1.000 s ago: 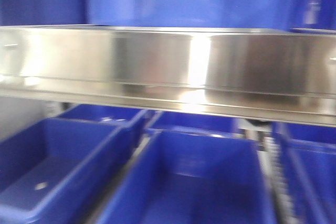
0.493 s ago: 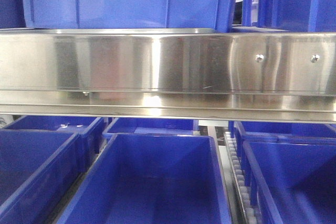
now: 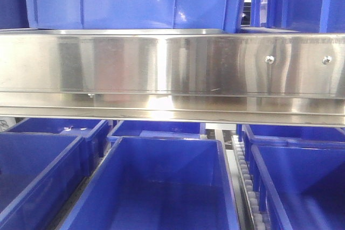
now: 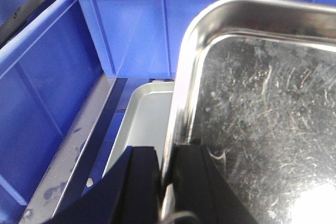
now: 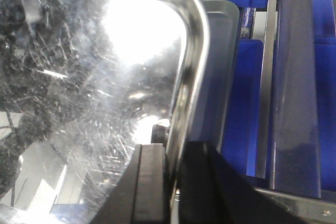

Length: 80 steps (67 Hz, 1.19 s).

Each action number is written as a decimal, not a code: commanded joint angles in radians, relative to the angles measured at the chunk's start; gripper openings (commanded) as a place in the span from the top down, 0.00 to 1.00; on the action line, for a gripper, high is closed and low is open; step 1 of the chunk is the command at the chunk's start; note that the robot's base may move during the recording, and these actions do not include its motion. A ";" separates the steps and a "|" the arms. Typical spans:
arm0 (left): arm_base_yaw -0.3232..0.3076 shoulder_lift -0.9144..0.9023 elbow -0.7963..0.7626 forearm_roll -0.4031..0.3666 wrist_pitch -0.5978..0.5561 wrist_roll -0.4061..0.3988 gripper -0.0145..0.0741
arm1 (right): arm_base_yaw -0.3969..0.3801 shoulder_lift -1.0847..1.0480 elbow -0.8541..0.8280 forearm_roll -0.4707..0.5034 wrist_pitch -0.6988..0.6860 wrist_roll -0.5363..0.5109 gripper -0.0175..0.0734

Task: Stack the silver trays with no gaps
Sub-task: 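Align the held tray above the silver tray on the shelf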

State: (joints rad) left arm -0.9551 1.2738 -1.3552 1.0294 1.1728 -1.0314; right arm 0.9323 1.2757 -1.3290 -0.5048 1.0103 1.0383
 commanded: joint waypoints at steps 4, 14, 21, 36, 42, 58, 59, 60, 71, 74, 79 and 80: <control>-0.017 0.004 -0.005 -0.028 -0.107 -0.012 0.86 | 0.018 -0.003 -0.014 0.021 -0.369 -0.009 0.81; -0.017 0.004 -0.005 -0.028 -0.122 -0.012 0.86 | 0.018 -0.003 -0.014 0.021 -0.369 -0.009 0.81; -0.017 0.004 -0.005 -0.028 -0.122 -0.012 0.86 | 0.018 -0.003 -0.014 0.021 -0.369 -0.009 0.81; -0.017 0.004 -0.005 -0.028 -0.122 -0.012 0.86 | 0.018 -0.003 -0.014 0.021 -0.370 -0.009 0.81; -0.017 0.004 -0.005 -0.024 -0.122 -0.012 0.86 | 0.018 -0.003 -0.014 0.021 -0.381 -0.009 0.81; -0.017 0.004 -0.005 -0.024 -0.122 -0.012 0.86 | 0.018 -0.003 -0.014 0.021 -0.391 -0.009 0.81; -0.017 0.004 -0.005 -0.024 -0.122 -0.012 0.86 | 0.018 -0.003 -0.014 0.021 -0.391 -0.009 0.81; -0.017 0.004 -0.005 -0.024 -0.122 -0.012 0.86 | 0.018 -0.003 -0.014 0.021 -0.391 -0.009 0.81; -0.017 0.004 -0.005 -0.024 -0.117 -0.012 0.86 | 0.018 0.006 -0.015 0.021 -0.387 -0.009 0.80; -0.015 0.004 -0.007 -0.044 -0.117 0.005 0.86 | 0.016 0.014 -0.022 0.021 -0.378 -0.009 0.80; 0.008 0.004 -0.026 -0.111 -0.117 0.031 0.86 | 0.014 0.039 -0.045 0.019 -0.369 -0.012 0.80; 0.016 0.004 -0.030 -0.138 -0.118 0.040 0.86 | 0.012 0.045 -0.050 0.019 -0.366 -0.013 0.80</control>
State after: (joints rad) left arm -0.9483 1.2738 -1.3624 1.0065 1.1668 -1.0107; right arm 0.9323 1.2917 -1.3434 -0.5048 1.0306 1.0383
